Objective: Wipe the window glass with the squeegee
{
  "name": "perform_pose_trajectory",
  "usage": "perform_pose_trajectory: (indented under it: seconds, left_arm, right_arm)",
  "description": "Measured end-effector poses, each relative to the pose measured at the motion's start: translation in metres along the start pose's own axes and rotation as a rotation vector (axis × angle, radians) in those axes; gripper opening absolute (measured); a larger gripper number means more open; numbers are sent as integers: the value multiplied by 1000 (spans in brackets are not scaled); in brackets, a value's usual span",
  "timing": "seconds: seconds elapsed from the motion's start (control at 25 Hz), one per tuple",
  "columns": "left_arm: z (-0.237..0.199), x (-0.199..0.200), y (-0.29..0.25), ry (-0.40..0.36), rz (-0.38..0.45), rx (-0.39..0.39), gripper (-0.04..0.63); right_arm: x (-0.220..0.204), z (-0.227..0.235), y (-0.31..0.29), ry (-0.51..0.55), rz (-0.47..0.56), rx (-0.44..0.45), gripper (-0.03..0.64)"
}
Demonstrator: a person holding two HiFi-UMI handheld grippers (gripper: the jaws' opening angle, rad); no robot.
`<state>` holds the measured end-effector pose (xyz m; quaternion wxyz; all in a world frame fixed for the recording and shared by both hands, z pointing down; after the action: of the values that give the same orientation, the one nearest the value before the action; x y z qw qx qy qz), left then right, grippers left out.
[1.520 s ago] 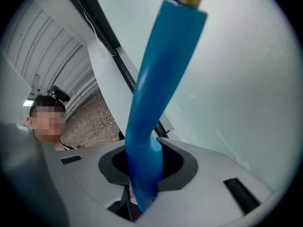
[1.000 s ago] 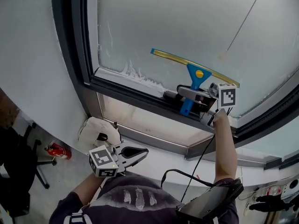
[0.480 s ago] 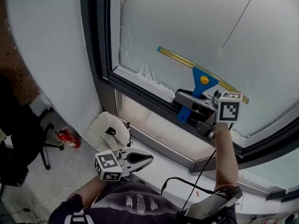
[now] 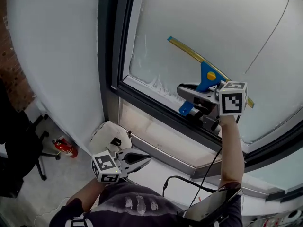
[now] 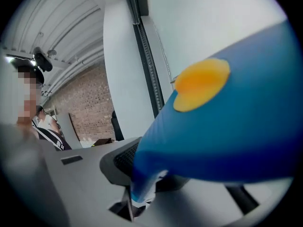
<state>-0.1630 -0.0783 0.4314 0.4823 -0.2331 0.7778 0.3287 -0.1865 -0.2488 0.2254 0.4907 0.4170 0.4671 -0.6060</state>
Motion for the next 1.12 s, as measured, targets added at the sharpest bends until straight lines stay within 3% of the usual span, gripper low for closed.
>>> perform_pose_trajectory:
  seconds: [0.24,0.48,0.72,0.84,0.96,1.12]
  left_arm:
    - [-38,38,31,-25,12,-103,6]
    - [-55,55,56,-23,21,-167,6]
    - [-50,94,60,-39,9,-150,6]
    - [-53,117,44,-111,44,-199,6]
    - [-63,149,19,-257,111,-252,6]
    - [-67,225,-29,-399,225,-229,6]
  right_arm:
    - [51,-1,-48,142,-78,-86,71]
    - [122,-13,-86,169,-24,-36,71]
    - [169,-20,-101,184,-94,12,69]
    - [181,-17,-93,165,-118,24,69]
    - [187,-10,-89,174,-88,9,69]
    - [190,-10,-91,206,-98,36,69]
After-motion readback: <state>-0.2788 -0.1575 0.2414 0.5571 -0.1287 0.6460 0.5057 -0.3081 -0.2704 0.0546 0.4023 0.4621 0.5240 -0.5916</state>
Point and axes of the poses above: the fingertips, and each gripper's own axes: y backward along the fingers, z to its right, x out of its top, the point moved 2 cm from there along y, backward along the fingers, and after that the axes turned 13 degrees about z, right-handed, at the moved point
